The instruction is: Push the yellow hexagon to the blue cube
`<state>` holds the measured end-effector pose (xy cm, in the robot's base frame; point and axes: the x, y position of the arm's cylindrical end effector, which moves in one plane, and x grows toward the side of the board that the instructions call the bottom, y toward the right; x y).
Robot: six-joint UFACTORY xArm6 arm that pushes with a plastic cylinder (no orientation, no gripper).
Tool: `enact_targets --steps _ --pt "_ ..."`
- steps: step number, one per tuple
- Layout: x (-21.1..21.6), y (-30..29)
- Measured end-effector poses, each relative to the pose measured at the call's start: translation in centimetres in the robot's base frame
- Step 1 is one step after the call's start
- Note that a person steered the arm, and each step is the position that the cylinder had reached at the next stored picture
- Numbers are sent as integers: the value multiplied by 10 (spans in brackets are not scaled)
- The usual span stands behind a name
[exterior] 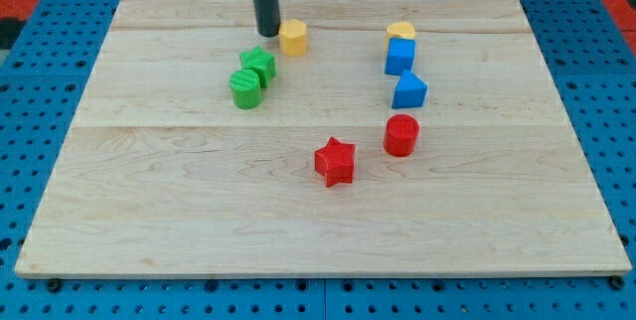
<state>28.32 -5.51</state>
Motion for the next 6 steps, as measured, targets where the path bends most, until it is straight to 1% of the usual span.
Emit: enact_targets --steps 2,4,5,6 --pt "35 15" --pt "36 102" --pt "45 109" --pt "45 86"
